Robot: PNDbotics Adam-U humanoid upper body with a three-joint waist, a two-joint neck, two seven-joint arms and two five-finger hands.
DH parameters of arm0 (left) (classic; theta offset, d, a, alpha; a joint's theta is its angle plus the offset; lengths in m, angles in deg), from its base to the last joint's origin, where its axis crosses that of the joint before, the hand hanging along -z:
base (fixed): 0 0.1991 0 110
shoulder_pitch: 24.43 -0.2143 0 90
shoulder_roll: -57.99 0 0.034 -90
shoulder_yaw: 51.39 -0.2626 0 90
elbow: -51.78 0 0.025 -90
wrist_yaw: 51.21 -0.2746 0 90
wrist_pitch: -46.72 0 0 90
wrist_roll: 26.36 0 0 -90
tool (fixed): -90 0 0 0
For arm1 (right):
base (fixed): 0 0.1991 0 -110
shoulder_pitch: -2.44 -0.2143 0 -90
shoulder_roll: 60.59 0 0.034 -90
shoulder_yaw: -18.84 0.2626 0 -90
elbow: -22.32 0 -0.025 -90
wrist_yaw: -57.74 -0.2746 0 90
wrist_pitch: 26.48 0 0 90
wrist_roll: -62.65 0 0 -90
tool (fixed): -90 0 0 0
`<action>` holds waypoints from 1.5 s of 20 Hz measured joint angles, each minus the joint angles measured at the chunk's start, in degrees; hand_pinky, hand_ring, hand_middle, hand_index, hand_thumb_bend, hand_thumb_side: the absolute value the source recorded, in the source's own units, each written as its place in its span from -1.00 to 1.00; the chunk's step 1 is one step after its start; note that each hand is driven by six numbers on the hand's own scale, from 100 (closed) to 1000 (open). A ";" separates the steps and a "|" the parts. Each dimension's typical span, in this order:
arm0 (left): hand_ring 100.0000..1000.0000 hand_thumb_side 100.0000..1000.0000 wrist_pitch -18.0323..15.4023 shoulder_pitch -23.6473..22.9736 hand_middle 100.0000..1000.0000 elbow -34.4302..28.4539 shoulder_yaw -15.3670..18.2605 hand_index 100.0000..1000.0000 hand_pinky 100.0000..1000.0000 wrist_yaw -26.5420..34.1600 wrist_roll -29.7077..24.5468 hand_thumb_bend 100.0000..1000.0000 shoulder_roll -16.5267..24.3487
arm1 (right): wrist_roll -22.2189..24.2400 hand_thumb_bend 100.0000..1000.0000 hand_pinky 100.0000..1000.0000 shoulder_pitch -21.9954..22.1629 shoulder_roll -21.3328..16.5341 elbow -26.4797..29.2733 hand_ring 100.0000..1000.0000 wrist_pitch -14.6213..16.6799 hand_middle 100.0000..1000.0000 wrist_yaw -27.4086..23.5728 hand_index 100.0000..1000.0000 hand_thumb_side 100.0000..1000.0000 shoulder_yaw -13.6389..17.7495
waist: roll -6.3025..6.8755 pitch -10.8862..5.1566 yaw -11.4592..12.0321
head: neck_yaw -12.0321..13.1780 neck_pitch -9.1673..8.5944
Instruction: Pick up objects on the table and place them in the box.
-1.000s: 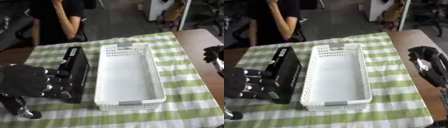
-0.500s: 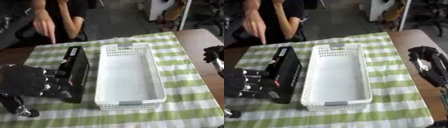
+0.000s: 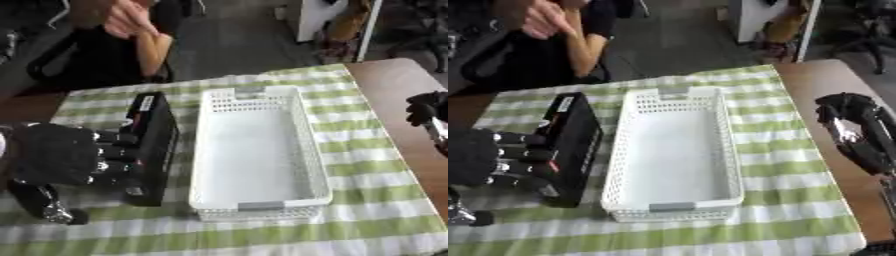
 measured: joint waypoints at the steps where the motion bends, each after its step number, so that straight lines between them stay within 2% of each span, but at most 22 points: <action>1: 0.93 0.57 0.04 0.27 0.76 0.22 -0.17 1.00 0.90 -0.45 0.08 1.00 -0.24 | 0.01 -0.70 -0.09 0.00 0.00 -0.01 -0.03 0.00 0.03 -0.01 0.38 0.43 0.00 | 0.00 0.02 -0.07 | 0.00 0.00; 20: 0.92 0.56 0.07 3.33 0.75 8.25 -0.87 1.00 0.89 -8.57 4.14 1.00 -4.24 | 0.46 -0.70 -0.09 -0.01 0.01 -0.31 -0.03 0.04 0.03 -0.39 0.37 0.43 -0.03 | -0.36 0.05 -0.52 | 0.00 -0.47; 30: 0.92 0.50 0.30 3.93 0.76 10.33 -1.51 1.00 0.89 -11.45 6.42 1.00 -4.79 | 0.62 -0.70 -0.09 -0.02 0.01 -0.32 -0.03 0.19 0.03 -0.39 0.38 0.43 -0.08 | -0.54 0.12 -0.68 | 0.00 -0.48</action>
